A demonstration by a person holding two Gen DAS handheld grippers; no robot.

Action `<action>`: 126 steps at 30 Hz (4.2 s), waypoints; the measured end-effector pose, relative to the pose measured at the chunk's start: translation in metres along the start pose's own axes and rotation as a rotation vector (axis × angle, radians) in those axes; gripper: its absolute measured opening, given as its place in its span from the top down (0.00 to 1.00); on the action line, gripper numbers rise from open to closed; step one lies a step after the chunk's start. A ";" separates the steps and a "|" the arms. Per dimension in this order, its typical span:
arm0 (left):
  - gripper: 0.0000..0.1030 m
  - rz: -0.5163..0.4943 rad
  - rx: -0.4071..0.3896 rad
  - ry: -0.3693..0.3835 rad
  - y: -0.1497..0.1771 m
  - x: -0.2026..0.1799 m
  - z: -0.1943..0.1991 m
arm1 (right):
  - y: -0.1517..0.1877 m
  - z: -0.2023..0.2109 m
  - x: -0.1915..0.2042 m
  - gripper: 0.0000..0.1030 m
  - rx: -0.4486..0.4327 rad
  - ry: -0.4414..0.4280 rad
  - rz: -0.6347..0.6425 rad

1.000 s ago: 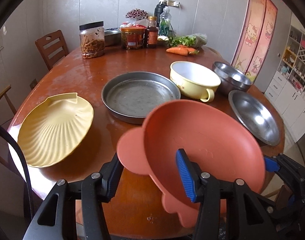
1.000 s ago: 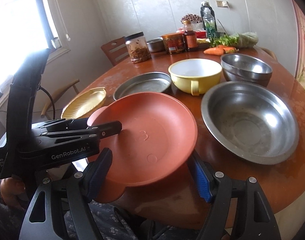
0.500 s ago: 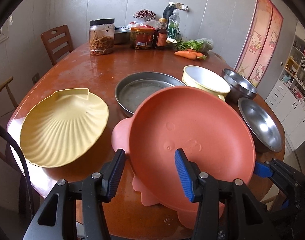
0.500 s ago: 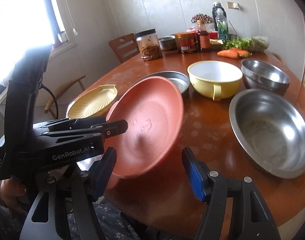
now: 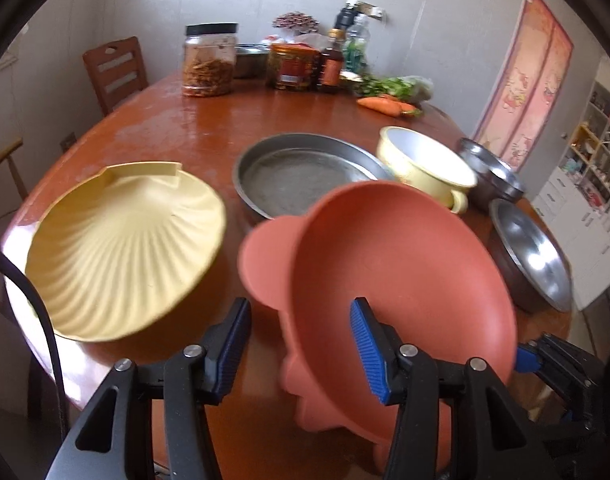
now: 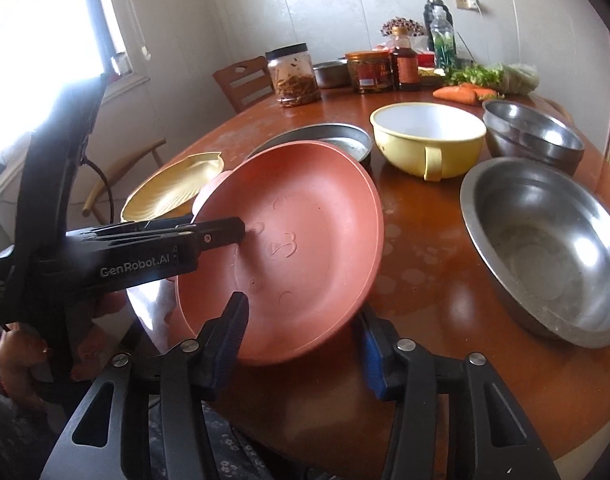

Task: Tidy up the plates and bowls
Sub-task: 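Lift the orange plate and carry it over the yellow shell plate, then lower the orange plate onto the yellow shell plate and open both grippers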

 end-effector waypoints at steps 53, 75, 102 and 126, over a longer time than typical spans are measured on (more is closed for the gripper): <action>0.56 0.189 -0.103 -0.267 -0.042 0.160 0.045 | -0.083 -0.146 0.130 0.48 0.066 -0.311 0.171; 0.56 0.197 -0.070 -0.288 -0.032 0.164 0.029 | -0.075 -0.170 0.130 0.48 0.086 -0.262 0.245; 0.56 0.188 -0.052 -0.302 -0.023 0.156 0.036 | -0.086 -0.157 0.114 0.31 0.057 -0.208 0.212; 0.56 0.150 -0.105 -0.266 -0.027 0.126 0.070 | -0.070 -0.139 0.055 0.31 0.175 -0.178 0.190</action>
Point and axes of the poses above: each gripper's, at about its wrist camera, not at the fingertips, and z roughly against the way its jaws point, x to its left, y to its underside, the point moved 1 cm from there along -z, roughly the way its jaws point, and after that the axes turned 15 degrees about -x, right-handed, at the moved point
